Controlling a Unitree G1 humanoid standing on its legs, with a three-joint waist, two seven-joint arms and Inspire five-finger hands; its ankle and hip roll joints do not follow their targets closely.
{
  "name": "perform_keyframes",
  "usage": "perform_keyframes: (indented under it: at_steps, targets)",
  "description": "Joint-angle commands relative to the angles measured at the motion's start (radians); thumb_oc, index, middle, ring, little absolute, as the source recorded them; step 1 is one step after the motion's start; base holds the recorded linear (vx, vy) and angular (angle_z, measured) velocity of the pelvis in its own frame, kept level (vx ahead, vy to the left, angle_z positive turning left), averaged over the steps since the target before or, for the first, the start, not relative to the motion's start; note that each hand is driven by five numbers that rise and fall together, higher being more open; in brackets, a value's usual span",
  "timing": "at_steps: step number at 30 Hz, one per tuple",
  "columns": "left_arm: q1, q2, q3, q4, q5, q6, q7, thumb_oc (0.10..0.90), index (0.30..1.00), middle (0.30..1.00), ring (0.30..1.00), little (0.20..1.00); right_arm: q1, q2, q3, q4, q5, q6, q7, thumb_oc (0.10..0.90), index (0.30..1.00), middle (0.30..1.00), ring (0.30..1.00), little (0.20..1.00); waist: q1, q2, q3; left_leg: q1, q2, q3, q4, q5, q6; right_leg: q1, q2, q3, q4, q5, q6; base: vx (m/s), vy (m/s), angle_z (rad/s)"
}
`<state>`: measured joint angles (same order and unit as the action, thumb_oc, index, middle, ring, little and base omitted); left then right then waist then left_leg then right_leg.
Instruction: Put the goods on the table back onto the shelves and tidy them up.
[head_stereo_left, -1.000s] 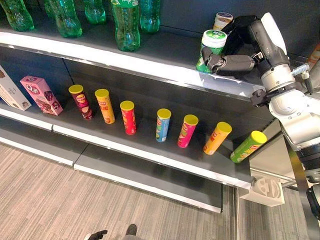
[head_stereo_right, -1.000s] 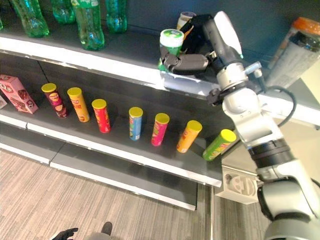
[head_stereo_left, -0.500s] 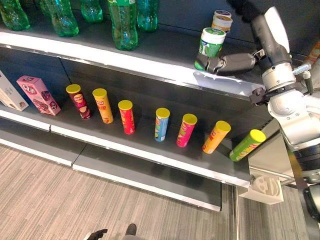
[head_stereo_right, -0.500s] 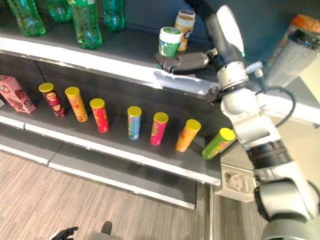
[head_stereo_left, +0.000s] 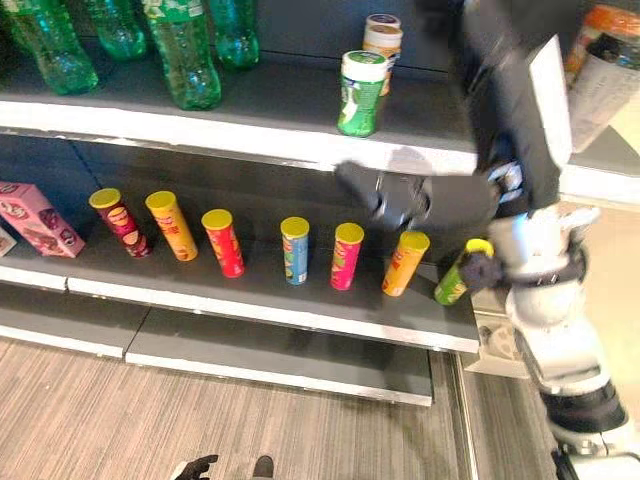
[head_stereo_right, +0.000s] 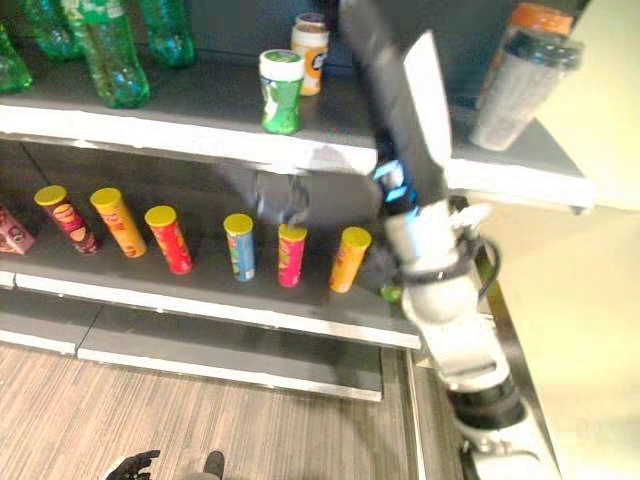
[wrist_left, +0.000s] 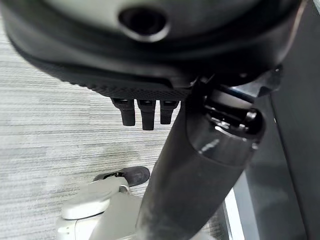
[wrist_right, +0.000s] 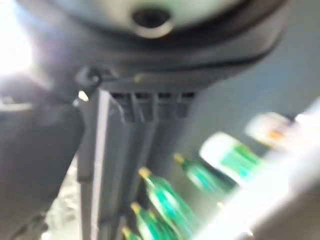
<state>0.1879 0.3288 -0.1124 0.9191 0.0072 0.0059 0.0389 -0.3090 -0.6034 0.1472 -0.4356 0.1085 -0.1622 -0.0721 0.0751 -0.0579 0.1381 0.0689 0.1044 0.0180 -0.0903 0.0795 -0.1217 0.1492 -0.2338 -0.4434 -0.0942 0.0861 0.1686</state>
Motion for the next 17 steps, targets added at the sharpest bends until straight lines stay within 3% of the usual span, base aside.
perform_keyframes:
  at_steps: [1,4,5,11,12,17]
  targets:
    - [-0.037,0.008,-0.012,-0.011,0.036,-0.053,-0.012,0.800,0.900,0.900,0.900,0.900,0.061,-0.006,-0.063,-0.080,0.153,-0.078,0.094,0.800,0.900,0.900,0.900,0.900,-0.030,0.031,-0.054,0.066,0.005,0.115,0.003,-0.140,0.028,-0.052,-0.009,0.068,0.018,-0.020,0.015,-0.03,-0.006,-0.35]
    - [-0.038,0.012,-0.007,-0.013,0.049,-0.058,-0.023,0.800,0.900,0.900,0.900,0.900,0.144,-0.022,-0.066,-0.096,0.146,-0.063,0.139,0.800,0.900,0.900,0.900,0.900,-0.052,0.036,-0.049,0.072,0.009,0.131,0.003,-0.141,0.026,-0.061,-0.007,0.085,0.020,-0.018,0.016,-0.04,-0.016,-0.34]
    - [-0.039,0.016,-0.013,-0.019,0.057,-0.067,-0.037,0.800,0.900,0.900,0.900,0.900,0.211,-0.031,-0.076,-0.080,0.191,-0.056,0.177,0.800,0.900,0.900,0.900,0.900,-0.080,0.042,-0.043,0.078,0.009,0.148,0.003,-0.142,0.026,-0.070,-0.005,0.104,0.020,-0.015,0.017,-0.02,-0.003,-0.24]
    - [-0.033,0.031,-0.012,-0.051,0.062,-0.086,-0.075,0.800,0.900,0.900,0.900,0.900,0.390,-0.081,-0.062,-0.017,0.261,-0.017,0.290,0.800,0.900,0.900,0.900,0.900,-0.116,0.050,-0.042,0.099,0.014,0.196,0.003,-0.146,0.023,-0.085,0.001,0.151,0.016,-0.009,0.020,-0.02,-0.003,-0.37]
    - [-0.033,0.034,-0.008,-0.071,0.059,-0.093,-0.091,0.800,0.900,0.900,0.900,0.900,0.470,-0.093,-0.070,0.052,0.233,0.004,0.318,0.800,0.900,0.900,0.900,0.900,-0.128,0.052,-0.042,0.103,0.016,0.203,0.003,-0.145,0.021,-0.086,0.004,0.154,0.012,-0.008,0.021,-0.01,-0.009,-0.41]
    - [-0.035,0.038,-0.019,-0.108,0.046,-0.103,-0.106,0.800,0.900,0.900,0.900,0.900,0.555,-0.090,-0.047,0.225,0.088,0.028,0.328,0.800,0.900,0.900,0.900,0.900,-0.138,0.054,-0.039,0.100,0.019,0.207,0.003,-0.140,0.017,-0.089,0.005,0.153,0.009,-0.003,0.022,-0.02,-0.014,-0.13]
